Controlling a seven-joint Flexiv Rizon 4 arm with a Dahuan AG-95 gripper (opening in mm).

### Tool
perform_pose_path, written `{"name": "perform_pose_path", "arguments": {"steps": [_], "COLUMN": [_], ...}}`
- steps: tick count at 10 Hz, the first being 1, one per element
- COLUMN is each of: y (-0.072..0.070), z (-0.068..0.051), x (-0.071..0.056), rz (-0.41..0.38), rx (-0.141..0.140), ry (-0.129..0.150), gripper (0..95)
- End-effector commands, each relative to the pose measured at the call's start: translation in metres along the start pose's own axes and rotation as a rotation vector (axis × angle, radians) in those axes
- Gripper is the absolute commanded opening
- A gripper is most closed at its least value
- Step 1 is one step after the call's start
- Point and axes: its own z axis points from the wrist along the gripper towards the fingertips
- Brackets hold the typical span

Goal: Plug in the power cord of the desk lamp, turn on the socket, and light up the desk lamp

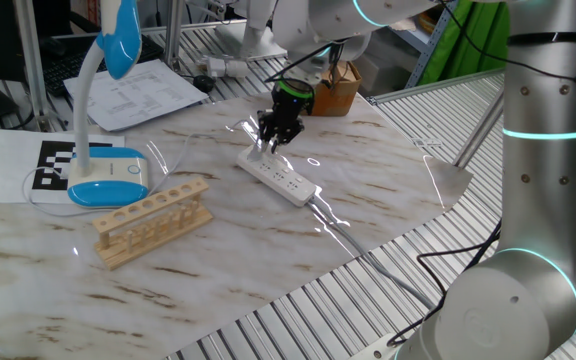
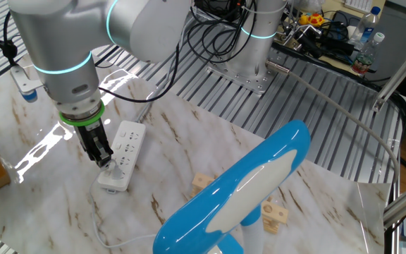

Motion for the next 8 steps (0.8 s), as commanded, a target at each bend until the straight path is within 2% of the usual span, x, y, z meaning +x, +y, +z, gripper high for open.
{"name": "perform_pose_path", "arguments": {"steps": [1,4,8], "y": [0.0013,0.0094,0.0089], "z": [0.0,-0.0018,0.0038], "x": [0.0,0.0012,0.0], "rz": [0.015,0.036,0.029], "rx": [-0.013,-0.021,-0.02], "ry": [0.004,0.007,-0.001], "gripper": [19.0,19.0,19.0]}}
